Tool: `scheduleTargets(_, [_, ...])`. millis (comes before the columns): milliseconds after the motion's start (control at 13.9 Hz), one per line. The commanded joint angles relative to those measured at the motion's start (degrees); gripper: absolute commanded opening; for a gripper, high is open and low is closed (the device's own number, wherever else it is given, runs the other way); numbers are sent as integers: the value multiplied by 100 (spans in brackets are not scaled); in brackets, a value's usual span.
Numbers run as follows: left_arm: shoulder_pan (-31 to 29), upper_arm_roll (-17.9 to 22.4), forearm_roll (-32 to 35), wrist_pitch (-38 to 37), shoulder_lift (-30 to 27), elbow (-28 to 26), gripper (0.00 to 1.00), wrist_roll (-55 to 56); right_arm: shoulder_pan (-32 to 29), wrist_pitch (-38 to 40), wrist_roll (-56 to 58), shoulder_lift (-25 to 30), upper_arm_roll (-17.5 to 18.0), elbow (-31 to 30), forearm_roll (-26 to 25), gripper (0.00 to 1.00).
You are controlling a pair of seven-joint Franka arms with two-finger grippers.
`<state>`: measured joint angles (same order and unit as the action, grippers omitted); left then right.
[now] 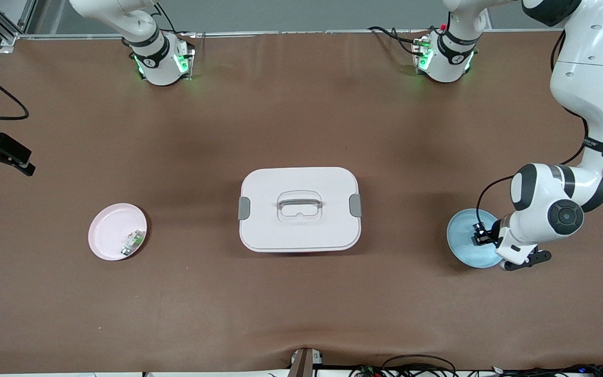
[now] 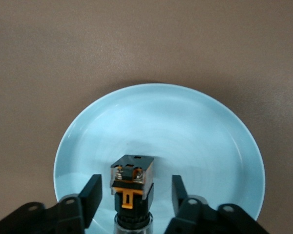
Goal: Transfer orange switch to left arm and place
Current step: 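Lower the switch onto the light-blue plate and open the left gripper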
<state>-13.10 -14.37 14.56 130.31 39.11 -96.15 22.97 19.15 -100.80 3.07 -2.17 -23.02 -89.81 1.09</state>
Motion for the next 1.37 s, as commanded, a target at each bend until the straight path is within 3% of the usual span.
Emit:
scheduleTargets(0, [-44, -57, 152, 3, -184, 26, 100, 14, -52, 60, -69, -38, 61, 113, -82, 100])
scheduleTargets(216, [-35, -75, 152, -163, -561, 52, 100, 5, -209, 52, -69, -38, 122, 113, -56, 100])
scheduleTargets(288, [-43, -75, 152, -234, -702, 61, 100, -3, -401, 51, -61, -38, 340, 113, -56, 100])
scheduleTargets(505, [-52, -92, 126, -776, -1019, 358, 100, -47, -1743, 16, -69, -47, 1743, 113, -65, 100])
scheduleTargets(649, [-52, -101, 91, -1374, -1177, 736, 100, -65, -2186, 8, -69, -47, 2213, 113, -73, 100])
scheduleTargets(793, [-61, -101, 82, -1858, -1353, 974, 100, -91, -2205, 16, -69, -47, 2232, 113, -73, 100])
scheduleTargets(1298, [-123, -128, 38, -2685, -2433, 993, 100, -468, -2135, 77, -69, -3, 2232, 78, -109, 100])
